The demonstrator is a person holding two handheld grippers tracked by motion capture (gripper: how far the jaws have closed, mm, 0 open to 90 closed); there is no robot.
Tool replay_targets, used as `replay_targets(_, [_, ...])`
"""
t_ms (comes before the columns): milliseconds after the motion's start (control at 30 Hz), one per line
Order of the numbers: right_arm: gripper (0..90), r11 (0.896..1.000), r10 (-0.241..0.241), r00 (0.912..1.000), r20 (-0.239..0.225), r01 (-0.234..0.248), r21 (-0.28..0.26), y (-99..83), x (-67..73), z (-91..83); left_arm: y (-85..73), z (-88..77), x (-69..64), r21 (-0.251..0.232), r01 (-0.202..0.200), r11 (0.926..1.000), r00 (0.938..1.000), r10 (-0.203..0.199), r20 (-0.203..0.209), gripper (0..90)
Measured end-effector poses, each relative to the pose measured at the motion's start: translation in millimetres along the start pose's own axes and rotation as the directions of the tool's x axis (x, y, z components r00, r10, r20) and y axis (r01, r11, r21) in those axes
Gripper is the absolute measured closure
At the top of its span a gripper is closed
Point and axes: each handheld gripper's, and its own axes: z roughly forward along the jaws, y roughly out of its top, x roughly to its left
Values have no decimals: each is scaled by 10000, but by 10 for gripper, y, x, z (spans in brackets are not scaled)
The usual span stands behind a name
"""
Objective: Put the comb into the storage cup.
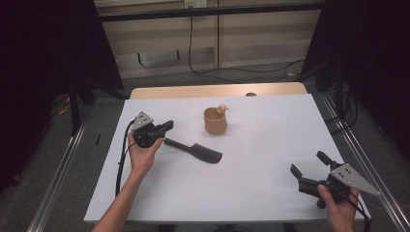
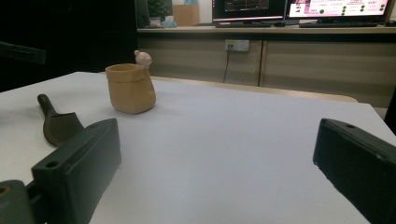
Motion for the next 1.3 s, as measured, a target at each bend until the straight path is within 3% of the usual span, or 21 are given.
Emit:
replay_targets(133, [3, 10000, 34, 10000, 81, -34, -16, 0, -8, 5, 73, 70, 24, 425, -114, 9990, 9999, 110, 100, 900])
replay_targets(300, [2, 10000, 31, 10000, 43, -31, -5, -1, -3, 1, 79, 127, 75, 708, 315, 9970, 9988, -341, 356, 900])
replay_targets(400, [2, 10000, 21, 10000, 5, -21, -9, -1, 0, -2, 61, 139, 108, 1088, 142, 9940, 9994, -174, 287, 900])
replay_targets(567, [2, 10000, 26, 10000, -32, -26, 20, -4, -1, 3, -39, 199, 140, 2158, -73, 9764, 9995, 6, 315, 900])
replay_targets(633, [2, 10000, 32, 10000, -41, -32, 19, -5, 0, 3, -62, 221, 150, 2307, 0, 9730, 9996, -68, 289, 900])
replay_targets(667, [2, 10000, 10, 10000, -58, -10, 27, -5, 1, 1, -67, 227, 167, 2423, -161, 9701, 9997, 111, 221, 900])
replay_targets(700, [2, 10000, 10, 10000, -58, -10, 27, -5, 1, 1, -78, 237, 162, 2421, 16, 9703, 9997, -75, 233, 900])
replay_targets(767, [2, 10000, 13, 10000, -56, -13, 31, -5, 3, -1, -101, 255, 172, 2560, -1, 9667, 9999, -28, 109, 900])
replay_targets(833, [2, 10000, 3, 10000, -62, -3, 60, -5, 3, 0, -122, 277, 161, 2910, -58, 9567, 10000, 62, -6, 900])
replay_targets(1067, [2, 10000, -32, 10000, -89, 33, 73, -9, 2, 4, -168, 318, 189, 3272, -37, 9449, 9998, 101, -179, 900])
replay_targets(1133, [2, 10000, -32, 10000, -93, 33, 77, -10, 3, 4, -174, 318, 202, 3261, -9, 9453, 9998, 76, -191, 900])
replay_targets(1300, [2, 9999, -105, 9999, -85, 106, 76, -10, 5, 3, -191, 319, 222, 3460, -91, 9382, 9997, 162, -176, 900])
